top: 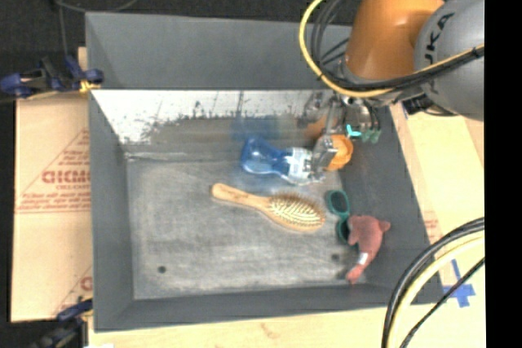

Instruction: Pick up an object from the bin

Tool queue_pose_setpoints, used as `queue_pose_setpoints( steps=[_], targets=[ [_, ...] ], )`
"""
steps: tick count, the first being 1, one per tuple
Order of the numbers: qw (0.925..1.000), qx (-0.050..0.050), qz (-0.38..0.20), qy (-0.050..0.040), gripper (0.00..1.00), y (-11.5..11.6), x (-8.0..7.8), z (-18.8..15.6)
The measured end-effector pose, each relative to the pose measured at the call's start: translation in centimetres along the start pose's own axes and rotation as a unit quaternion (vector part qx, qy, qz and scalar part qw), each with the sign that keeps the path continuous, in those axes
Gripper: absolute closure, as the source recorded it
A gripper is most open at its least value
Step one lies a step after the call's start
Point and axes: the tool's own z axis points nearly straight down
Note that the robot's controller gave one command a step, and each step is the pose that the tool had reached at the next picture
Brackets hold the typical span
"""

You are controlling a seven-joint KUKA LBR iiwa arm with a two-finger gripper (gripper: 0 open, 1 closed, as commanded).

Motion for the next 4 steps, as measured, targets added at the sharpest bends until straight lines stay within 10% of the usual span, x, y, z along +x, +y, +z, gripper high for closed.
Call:
queue_pose_setpoints(
  steps=[1,3,4],
  targets=[
    [1.0000,0.000,0.000,-0.0042,0.00,0.0,-0.2,-0.5],
    [0.9992,-0.001,-0.040,-0.0071,0.00,0.9,0.2,10.5],
    [0.9994,-0.001,-0.034,-0.0026,1.00,1.1,0.1,10.8]
  ],
)
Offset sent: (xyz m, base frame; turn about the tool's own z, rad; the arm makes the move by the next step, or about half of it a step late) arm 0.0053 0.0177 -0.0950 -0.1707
